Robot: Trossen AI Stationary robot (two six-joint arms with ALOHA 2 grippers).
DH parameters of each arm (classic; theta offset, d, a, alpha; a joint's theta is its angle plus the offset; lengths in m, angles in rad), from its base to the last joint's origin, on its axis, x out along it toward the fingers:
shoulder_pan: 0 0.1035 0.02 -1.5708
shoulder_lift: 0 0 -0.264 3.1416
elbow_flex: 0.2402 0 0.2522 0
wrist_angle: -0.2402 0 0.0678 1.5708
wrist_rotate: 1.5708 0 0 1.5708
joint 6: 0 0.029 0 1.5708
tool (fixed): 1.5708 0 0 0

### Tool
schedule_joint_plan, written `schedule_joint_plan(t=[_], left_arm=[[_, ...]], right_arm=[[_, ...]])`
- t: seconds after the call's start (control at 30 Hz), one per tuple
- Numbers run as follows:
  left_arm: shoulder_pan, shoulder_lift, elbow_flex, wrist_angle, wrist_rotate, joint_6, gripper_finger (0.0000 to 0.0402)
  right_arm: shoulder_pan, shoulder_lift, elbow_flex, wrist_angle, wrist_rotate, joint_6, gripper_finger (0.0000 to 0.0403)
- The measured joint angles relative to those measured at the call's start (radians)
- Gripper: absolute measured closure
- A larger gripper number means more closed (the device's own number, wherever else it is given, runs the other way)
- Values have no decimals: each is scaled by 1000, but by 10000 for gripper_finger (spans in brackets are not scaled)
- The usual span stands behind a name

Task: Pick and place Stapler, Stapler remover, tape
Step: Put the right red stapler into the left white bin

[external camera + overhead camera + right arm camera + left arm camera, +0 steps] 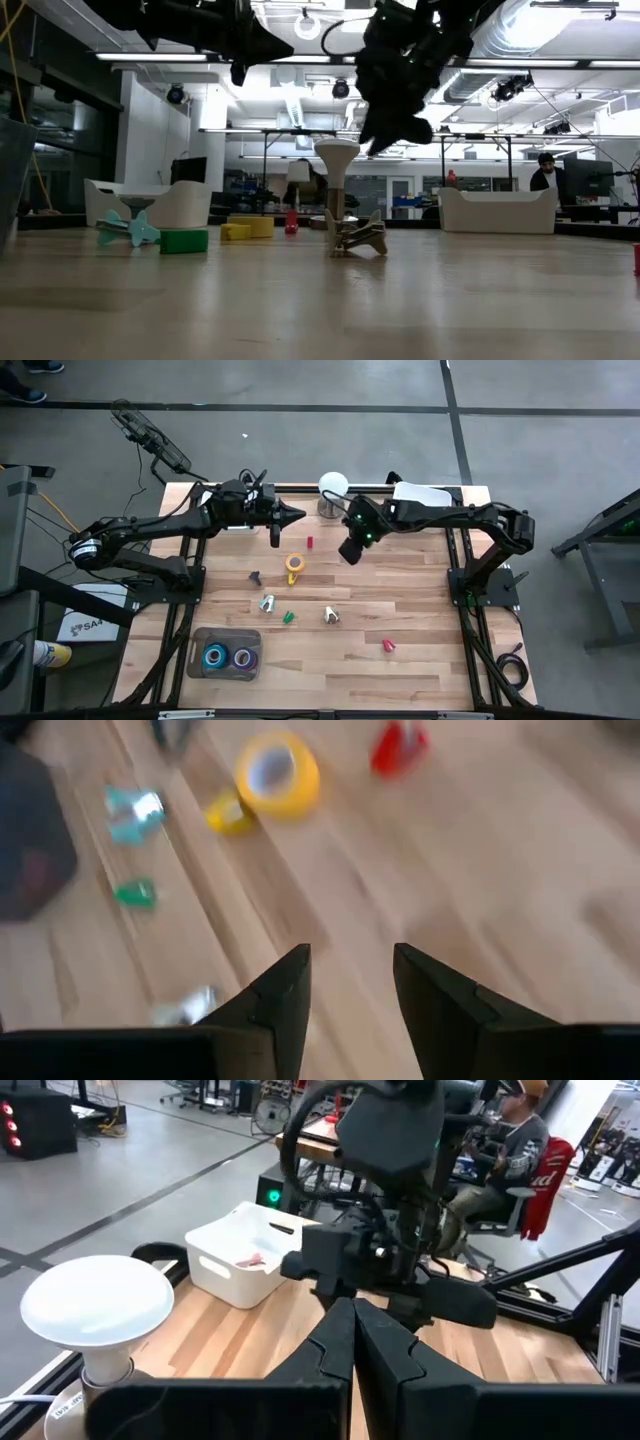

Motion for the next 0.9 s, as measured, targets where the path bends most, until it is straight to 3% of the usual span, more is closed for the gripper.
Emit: schedule_joint_plan(t=[0.23, 0.43, 0.67, 0.9], left_arm=[[0, 0, 0, -6, 0, 21, 389], [0, 0, 0, -6, 31, 67, 323], [0, 0, 0, -44, 94, 64, 237], [0, 0, 0, -120, 167, 75, 207]], right_arm=[[47, 0, 0, -282, -16, 70, 225], [168, 0, 0, -461, -79, 207, 175], [374, 0, -4, -505, -66, 482, 160], [603, 0, -109, -343, -67, 860, 159]])
